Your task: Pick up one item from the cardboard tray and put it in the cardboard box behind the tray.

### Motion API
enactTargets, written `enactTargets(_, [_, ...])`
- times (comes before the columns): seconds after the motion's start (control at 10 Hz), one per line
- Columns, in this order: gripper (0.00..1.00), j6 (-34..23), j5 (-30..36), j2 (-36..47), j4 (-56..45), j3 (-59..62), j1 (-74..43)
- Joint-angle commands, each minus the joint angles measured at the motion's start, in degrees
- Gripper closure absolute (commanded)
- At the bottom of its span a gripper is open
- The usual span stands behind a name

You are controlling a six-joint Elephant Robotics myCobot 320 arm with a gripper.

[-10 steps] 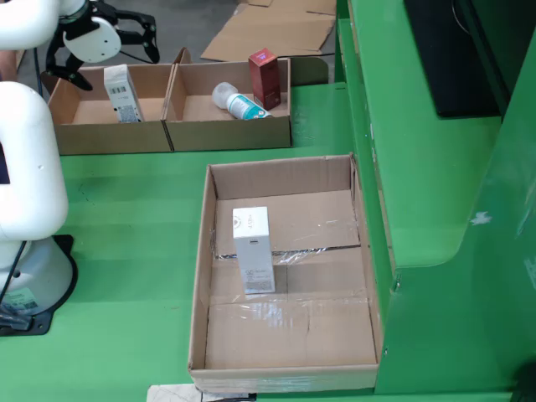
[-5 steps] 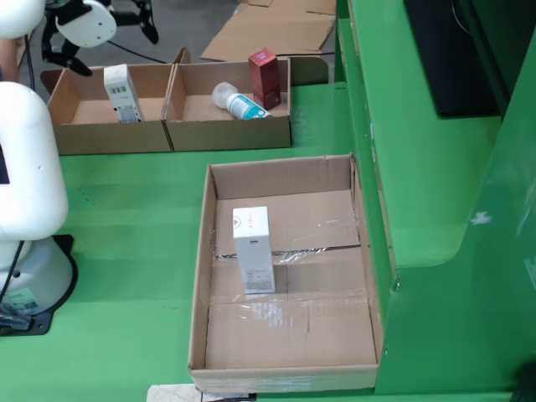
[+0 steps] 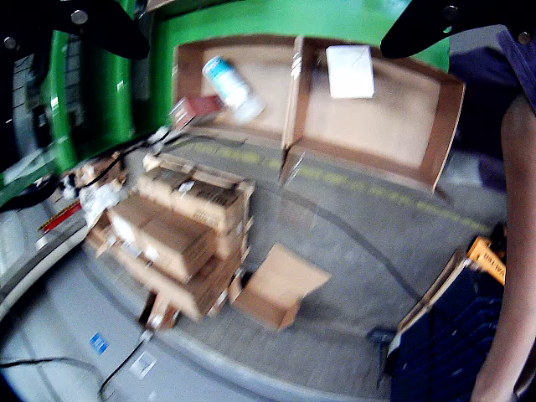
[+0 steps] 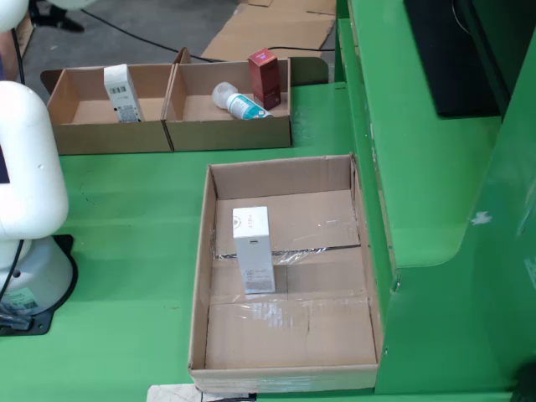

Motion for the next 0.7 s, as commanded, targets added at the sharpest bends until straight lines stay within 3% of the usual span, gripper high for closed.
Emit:
enactTargets(0.0, [0.0,-5.4,-12.06,1.47,16.05,7.11,5.92])
enactTargets(0.1, [0.0,-5.4,-12.06,1.47,16.05,7.11,5.92])
enactTargets(0.3, [0.0,-14.14,-25.41,0.02,30.38,7.11,12.31])
enactTargets(0.6, [0.0,-14.14,-25.41,0.02,30.37,7.11,12.31])
